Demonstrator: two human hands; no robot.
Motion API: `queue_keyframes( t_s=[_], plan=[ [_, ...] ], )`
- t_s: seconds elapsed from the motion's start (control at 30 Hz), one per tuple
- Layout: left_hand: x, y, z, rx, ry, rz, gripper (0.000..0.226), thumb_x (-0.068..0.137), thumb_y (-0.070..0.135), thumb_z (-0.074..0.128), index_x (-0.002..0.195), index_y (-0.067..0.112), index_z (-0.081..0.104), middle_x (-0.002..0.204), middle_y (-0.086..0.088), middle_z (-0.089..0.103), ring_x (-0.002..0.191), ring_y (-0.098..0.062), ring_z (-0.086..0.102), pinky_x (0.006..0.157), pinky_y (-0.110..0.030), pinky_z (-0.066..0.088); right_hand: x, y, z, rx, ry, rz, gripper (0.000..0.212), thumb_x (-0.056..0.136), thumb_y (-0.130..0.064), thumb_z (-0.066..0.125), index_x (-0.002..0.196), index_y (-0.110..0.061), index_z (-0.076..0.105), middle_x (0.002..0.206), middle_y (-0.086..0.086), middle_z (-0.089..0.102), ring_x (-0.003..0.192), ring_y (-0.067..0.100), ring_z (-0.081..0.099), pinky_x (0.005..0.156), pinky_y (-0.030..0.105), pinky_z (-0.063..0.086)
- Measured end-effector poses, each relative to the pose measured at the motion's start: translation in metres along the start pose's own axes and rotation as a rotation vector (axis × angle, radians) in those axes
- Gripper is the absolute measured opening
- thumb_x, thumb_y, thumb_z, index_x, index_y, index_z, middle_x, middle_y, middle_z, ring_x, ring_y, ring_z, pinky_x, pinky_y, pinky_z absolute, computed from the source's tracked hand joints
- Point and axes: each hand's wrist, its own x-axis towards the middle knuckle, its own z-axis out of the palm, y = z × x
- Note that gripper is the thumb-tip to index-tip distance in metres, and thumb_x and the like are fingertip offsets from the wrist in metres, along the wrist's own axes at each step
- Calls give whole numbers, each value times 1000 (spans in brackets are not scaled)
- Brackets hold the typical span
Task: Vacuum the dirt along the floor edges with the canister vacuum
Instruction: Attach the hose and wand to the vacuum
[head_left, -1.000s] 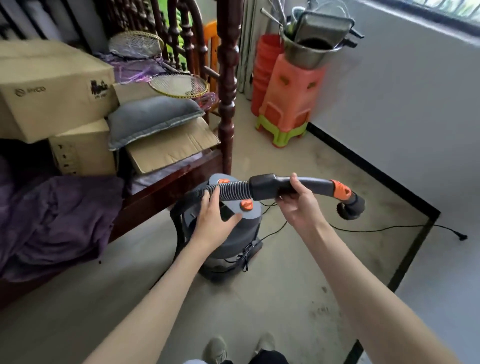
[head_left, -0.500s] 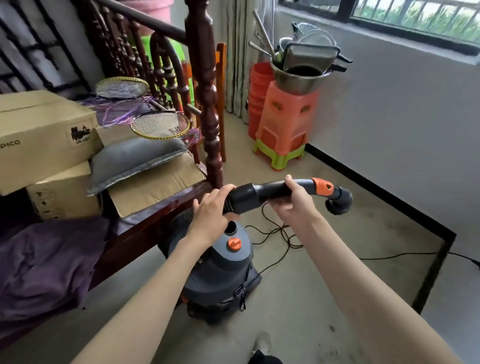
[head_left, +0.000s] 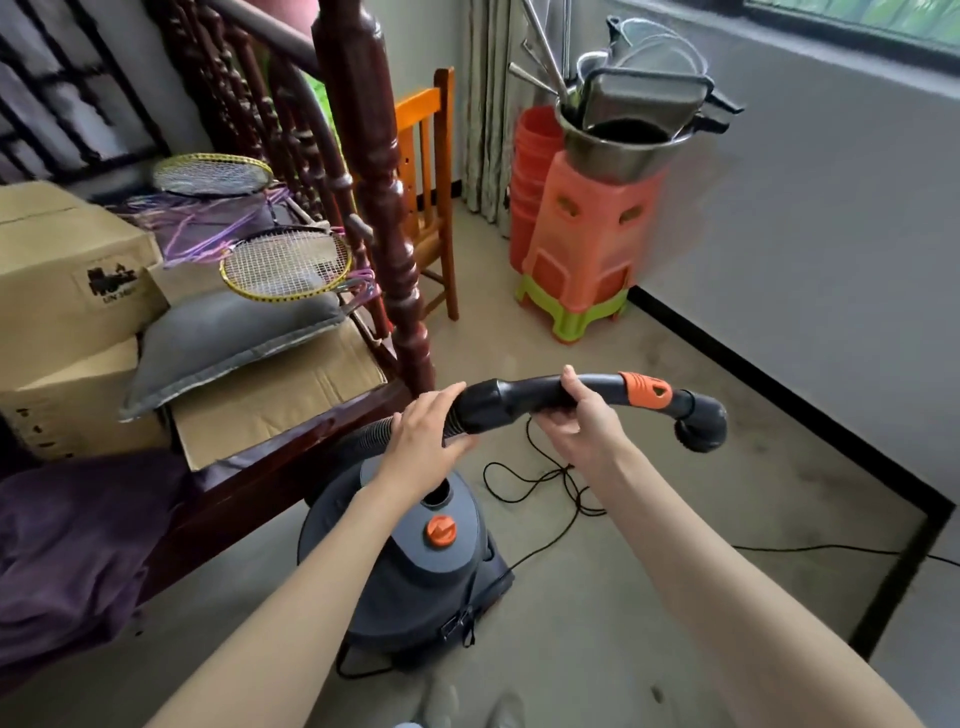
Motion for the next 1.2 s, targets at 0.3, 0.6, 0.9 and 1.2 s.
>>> queue_keyframes(
  t_s=[0.3,0.6,0.9,1.2],
  plan=[
    [87,-9,3,-126,2,48,62,86,-1,59,142,16,39,135,-9,44,128,-27,42,109,-46,33,44,-28,38,100,-109,-107,50,96,-11,58,139,4,38,143,20,46,130,36,47,108,47,39],
    [98,-67,46,-96,-286,-151,52,95,17,53,144,16,35,148,-2,35,136,-18,33,113,-33,26,110,-14,29,67,174,-186,52,95,-3,57,142,-3,36,141,15,48,128,33,50,100,44,46],
    [49,-169,78,-53,-311,-534,46,95,9,51,140,7,43,143,-11,42,134,-25,38,110,-33,29,170,25,-14,-111,336,-136,34,95,-3,57,127,-1,45,131,19,54,124,32,54,100,40,46],
    [32,-216,101,10,-200,-615,54,94,14,57,143,6,37,151,-9,33,142,-23,23,114,-33,17,202,74,-23,-224,305,-35,40,96,-5,57,131,4,41,128,20,55,117,28,57,85,32,53]
  ],
)
